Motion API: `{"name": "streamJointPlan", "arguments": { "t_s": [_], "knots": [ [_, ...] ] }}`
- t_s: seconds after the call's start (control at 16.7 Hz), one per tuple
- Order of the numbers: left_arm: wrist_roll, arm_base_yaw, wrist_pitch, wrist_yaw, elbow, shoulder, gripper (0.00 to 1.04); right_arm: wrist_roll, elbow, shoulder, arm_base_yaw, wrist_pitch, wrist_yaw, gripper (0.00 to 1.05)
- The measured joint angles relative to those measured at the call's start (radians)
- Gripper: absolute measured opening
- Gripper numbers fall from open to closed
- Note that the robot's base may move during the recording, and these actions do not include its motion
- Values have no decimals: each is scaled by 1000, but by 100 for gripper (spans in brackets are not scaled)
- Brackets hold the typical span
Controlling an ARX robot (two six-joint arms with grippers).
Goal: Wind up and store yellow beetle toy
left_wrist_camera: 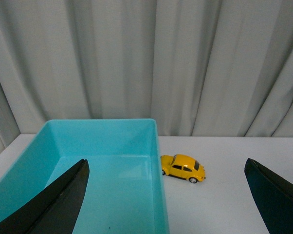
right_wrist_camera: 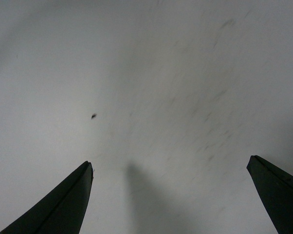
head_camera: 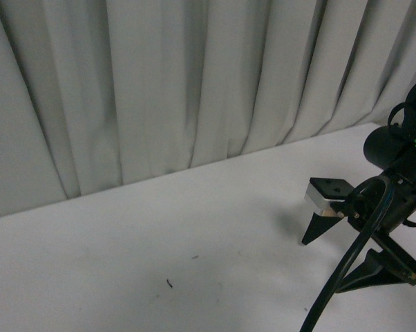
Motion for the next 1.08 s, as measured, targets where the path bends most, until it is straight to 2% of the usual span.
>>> {"name": "streamJointPlan", "arguments": {
  "t_s": [0.3,0.48,0.54,0.6,0.66,0.72,0.78,0.84,0.9,0.96,1.02,1.08],
  "knots": [
    [0,0,0,0,0,0,98,4,153,-256,53,-5,-227,98],
    [0,0,0,0,0,0,98,4,162,-373,71,-35,-282,98],
    [0,0,0,0,0,0,98,97,74,-435,90,200,-222,95],
    [0,0,0,1,0,0,98,320,-135,-554,136,596,19,84],
    [0,0,-1,-1,0,0,98,602,-349,-670,198,906,186,73],
    [0,0,0,0,0,0,98,884,-516,-776,254,1153,310,62],
    [0,0,0,0,0,0,98,1121,-627,-892,297,1322,407,51],
    [0,0,0,0,0,0,98,1354,-698,-1014,328,1420,468,41],
    [0,0,0,0,0,0,98,1513,-744,-1101,342,1462,494,30],
    [0,0,0,0,0,0,98,1624,-795,-1147,352,1469,514,17],
    [0,0,0,0,0,0,98,1675,-846,-1158,366,1457,531,7],
    [0,0,0,-1,0,0,98,1704,-899,-1176,383,1445,540,2]
  ]
}}
